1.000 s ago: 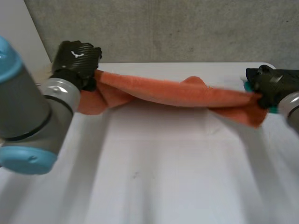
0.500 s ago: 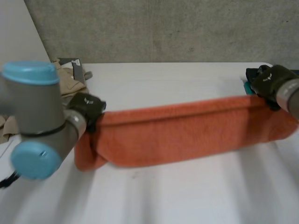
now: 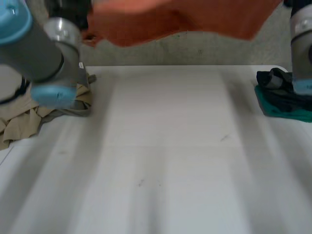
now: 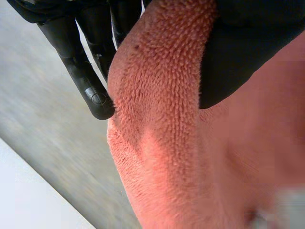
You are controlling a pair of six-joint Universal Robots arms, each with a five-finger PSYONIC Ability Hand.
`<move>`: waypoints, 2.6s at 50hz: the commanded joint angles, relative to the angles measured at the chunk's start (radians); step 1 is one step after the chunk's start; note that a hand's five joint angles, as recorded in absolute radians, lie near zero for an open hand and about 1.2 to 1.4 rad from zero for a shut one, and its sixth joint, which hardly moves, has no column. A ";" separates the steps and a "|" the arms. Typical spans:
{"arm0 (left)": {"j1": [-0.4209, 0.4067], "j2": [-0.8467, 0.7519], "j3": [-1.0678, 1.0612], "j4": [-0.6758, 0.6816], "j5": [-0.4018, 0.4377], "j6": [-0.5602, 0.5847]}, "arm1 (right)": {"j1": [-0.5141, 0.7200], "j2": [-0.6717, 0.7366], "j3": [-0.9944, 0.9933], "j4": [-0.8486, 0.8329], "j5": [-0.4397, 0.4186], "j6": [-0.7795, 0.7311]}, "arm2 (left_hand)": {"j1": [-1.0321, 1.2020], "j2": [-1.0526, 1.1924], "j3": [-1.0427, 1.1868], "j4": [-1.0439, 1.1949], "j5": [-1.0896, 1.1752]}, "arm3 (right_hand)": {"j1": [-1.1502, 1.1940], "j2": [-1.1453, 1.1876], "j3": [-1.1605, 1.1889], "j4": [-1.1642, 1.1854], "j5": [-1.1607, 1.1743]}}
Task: Fold the laundry.
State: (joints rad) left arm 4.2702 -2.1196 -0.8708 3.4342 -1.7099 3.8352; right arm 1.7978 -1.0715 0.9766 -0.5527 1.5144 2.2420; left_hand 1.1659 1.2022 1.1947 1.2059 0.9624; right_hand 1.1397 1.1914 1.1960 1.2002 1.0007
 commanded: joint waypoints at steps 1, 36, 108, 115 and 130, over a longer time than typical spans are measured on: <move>0.011 0.104 -0.436 0.046 0.010 -0.055 | -0.012 -0.048 0.302 0.125 -0.037 0.039 | 0.230 0.194 0.202 0.190 0.259 | 0.257 0.205 0.200 0.196 0.221; 0.152 0.004 -0.896 0.114 0.130 -0.056 | -0.132 0.008 0.672 0.286 -0.109 0.148 | -0.395 -0.431 -0.424 -0.435 -0.366 | 0.257 0.205 0.200 0.196 0.221; 0.125 -0.076 0.167 -0.010 0.148 0.053 | -0.001 0.005 -0.066 0.125 0.084 -0.068 | 0.230 0.194 0.202 0.190 0.259 | 0.257 0.205 0.200 0.196 0.221; 0.129 -0.071 -0.074 -0.003 0.153 0.049 | 0.000 0.051 0.069 0.195 0.078 -0.033 | 0.230 0.194 0.202 0.190 0.259 | 0.257 0.205 0.200 0.196 0.221; 0.112 -0.138 -0.548 0.060 0.171 0.046 | -0.008 0.142 0.396 0.335 0.052 0.083 | 0.230 0.194 0.202 0.190 0.259 | 0.257 0.205 0.200 0.196 0.221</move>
State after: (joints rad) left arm 4.3876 -2.2495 -1.2902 3.4723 -1.5411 3.8805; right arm 1.8010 -0.9289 1.2671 -0.2763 1.5714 2.2963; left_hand 1.0733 1.1997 1.1937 1.2019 1.0063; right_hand 1.1397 1.1914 1.1964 1.2004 1.0311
